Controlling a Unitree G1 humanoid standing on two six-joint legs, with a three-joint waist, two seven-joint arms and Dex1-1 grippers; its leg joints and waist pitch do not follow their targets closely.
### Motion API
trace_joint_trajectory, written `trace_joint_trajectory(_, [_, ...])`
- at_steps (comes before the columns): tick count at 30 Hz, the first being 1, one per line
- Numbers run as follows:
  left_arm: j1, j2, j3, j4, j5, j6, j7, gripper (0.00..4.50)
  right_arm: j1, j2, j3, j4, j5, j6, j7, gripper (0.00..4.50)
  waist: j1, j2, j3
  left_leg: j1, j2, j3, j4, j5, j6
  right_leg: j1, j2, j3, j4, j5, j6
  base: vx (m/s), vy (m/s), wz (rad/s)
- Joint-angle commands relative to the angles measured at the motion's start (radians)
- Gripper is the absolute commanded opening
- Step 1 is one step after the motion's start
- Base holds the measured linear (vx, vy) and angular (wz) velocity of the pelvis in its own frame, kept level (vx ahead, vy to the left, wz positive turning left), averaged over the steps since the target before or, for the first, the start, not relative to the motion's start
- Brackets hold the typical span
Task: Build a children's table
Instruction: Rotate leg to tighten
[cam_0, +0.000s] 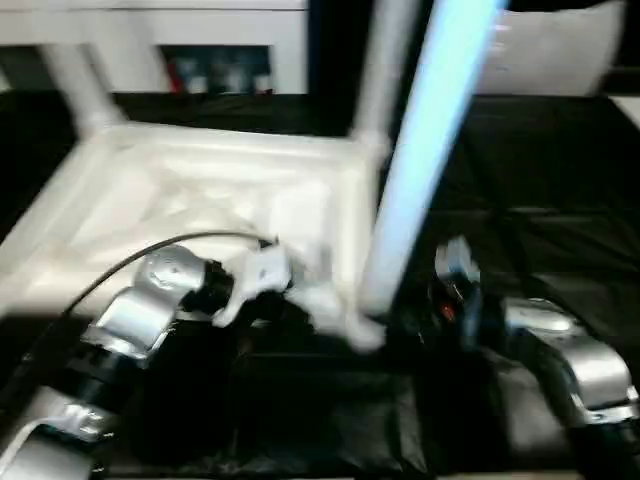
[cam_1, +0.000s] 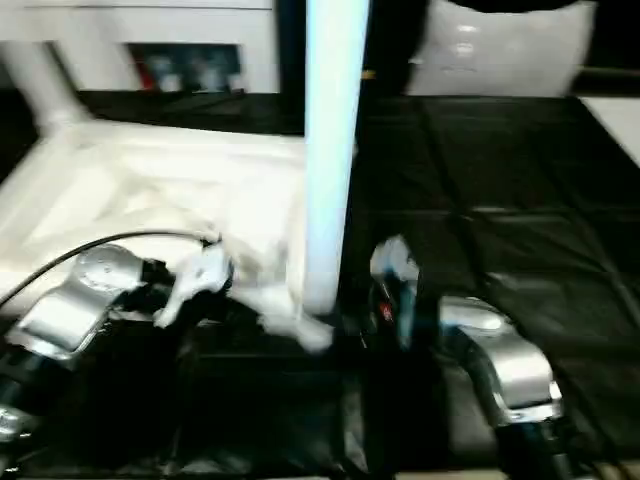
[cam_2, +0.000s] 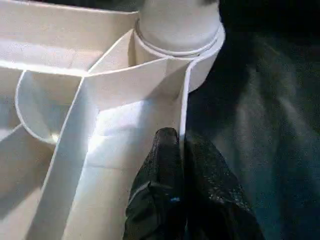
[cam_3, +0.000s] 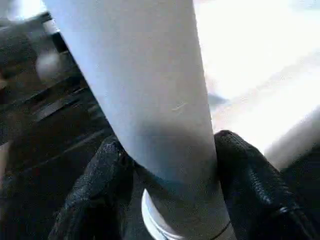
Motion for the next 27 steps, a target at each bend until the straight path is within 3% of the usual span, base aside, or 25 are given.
trace_joint_trajectory(1, [-0.007, -0.074, -0.017, -0.01, -0.025, 0.054, 0.079, 0.0, -0.011, 0.058, 0.046, 0.005, -0.027, 0.053, -0.113, 2.14, 0.001, -0.011, -0.05, 0.0, 0.047, -0.036, -0.079, -0.256, 0.017, 0.046, -0.091, 0.052, -0.111, -0.554, -0.104, 0.0, 0.0, 0.0])
trace_joint_trajectory(4, [-0.041, -0.178, 0.015, 0.008, -0.005, 0.147, 0.225, 0.0, -0.034, 0.179, 0.008, 0.003, -0.085, 0.096, -0.344, 2.11, -0.006, -0.009, -0.055, 0.01, 0.045, -0.03, -0.076, -0.227, 0.023, 0.038, -0.089, 0.058, -0.113, -0.494, -0.123, 0.0, 0.0, 0.0])
trace_joint_trajectory(8, [-0.09, -0.274, 0.029, 0.063, 0.017, 0.14, 0.339, 0.0, -0.066, 0.303, -0.042, 0.012, -0.121, 0.137, -0.557, 2.09, -0.009, -0.008, -0.06, 0.009, 0.047, -0.029, -0.077, -0.209, 0.026, 0.04, -0.086, 0.059, -0.107, -0.413, -0.144, 0.0, 0.0, 0.0])
trace_joint_trajectory(10, [-0.106, -0.299, 0.025, 0.068, 0.016, 0.131, 0.345, 0.0, -0.067, 0.33, -0.046, 0.009, -0.133, 0.106, -0.602, 2.09, -0.008, -0.006, -0.071, 0.007, 0.047, -0.027, -0.074, -0.168, 0.036, 0.049, -0.085, 0.061, -0.095, -0.292, -0.167, 0.0, 0.0, 0.0])
trace_joint_trajectory(11, [-0.106, -0.299, 0.025, 0.068, 0.016, 0.131, 0.345, 0.0, -0.067, 0.33, -0.046, 0.009, -0.133, 0.106, -0.602, 2.09, -0.007, -0.006, -0.071, 0.007, 0.048, -0.025, -0.074, -0.156, 0.043, 0.05, -0.085, 0.061, -0.094, -0.263, -0.173, 0.0, 0.0, 0.0])
trace_joint_trajectory(14, [-0.11, -0.294, 0.014, 0.065, 0.03, 0.126, 0.344, 0.0, -0.055, 0.325, -0.037, 0.002, -0.154, 0.058, -0.599, 2.76, -0.002, -0.006, -0.078, 0.003, 0.046, -0.021, -0.067, -0.105, 0.073, 0.057, -0.087, 0.062, -0.085, -0.166, -0.205, 0.018, -0.007, 0.01])
trace_joint_trajectory(16, [-0.108, -0.276, 0.0, 0.069, 0.047, 0.096, 0.324, 0.0, -0.045, 0.314, -0.04, -0.005, -0.167, 0.05, -0.599, 2.86, 0.003, -0.006, -0.082, 0.001, 0.046, -0.02, -0.066, -0.071, 0.091, 0.062, -0.086, 0.061, -0.079, -0.12, -0.214, 0.0, 0.0, 0.0])
trace_joint_trajectory(19, [-0.081, -0.226, -0.028, 0.061, 0.067, 0.02, 0.274, 0.0, -0.005, 0.225, -0.001, -0.04, -0.244, -0.034, -0.569, 3.22, 0.013, -0.007, -0.09, 0.002, 0.048, -0.019, -0.063, -0.057, 0.089, 0.066, -0.085, 0.061, -0.074, -0.098, -0.213, 0.0, 0.0, 0.0])
trace_joint_trajectory(22, [-0.06, -0.202, -0.039, 0.049, 0.074, -0.041, 0.255, 0.0, 0.023, 0.207, -0.029, -0.087, -0.206, -0.008, -0.547, 3.35, 0.014, -0.006, -0.092, 0.0, 0.049, -0.019, -0.062, -0.059, 0.1, 0.069, -0.086, 0.063, -0.069, -0.061, -0.226, 0.0, 0.0, 0.0])
trace_joint_trajectory(24, [-0.049, -0.198, -0.036, 0.04, 0.073, -0.058, 0.258, 0.0, 0.038, 0.195, -0.036, -0.108, -0.202, -0.011, -0.541, 3.66, 0.015, -0.005, -0.092, 0.002, 0.05, -0.019, -0.062, -0.067, 0.102, 0.068, -0.085, 0.061, -0.07, -0.07, -0.226, 0.0, 0.0, 0.0])
trace_joint_trajectory(26, [-0.015, -0.211, 0.01, 0.007, 0.035, -0.052, 0.285, 0.0, 0.095, 0.148, -0.08, -0.168, -0.16, -0.034, -0.476, 3.71, 0.016, -0.006, -0.096, 0.002, 0.052, -0.018, -0.06, -0.073, 0.102, 0.073, -0.087, 0.061, -0.071, -0.078, -0.227, 0.0, 0.0, 0.0])
trace_joint_trajectory(27, [0.004, -0.214, 0.025, -0.022, 0.012, -0.049, 0.28, 0.44, 0.122, 0.13, -0.107, -0.198, -0.128, -0.038, -0.442, 3.81, 0.019, -0.01, -0.097, -0.001, 0.051, -0.018, -0.059, -0.068, 0.115, 0.075, -0.088, 0.062, -0.069, -0.075, -0.225, 0.0, 0.0, 0.0])
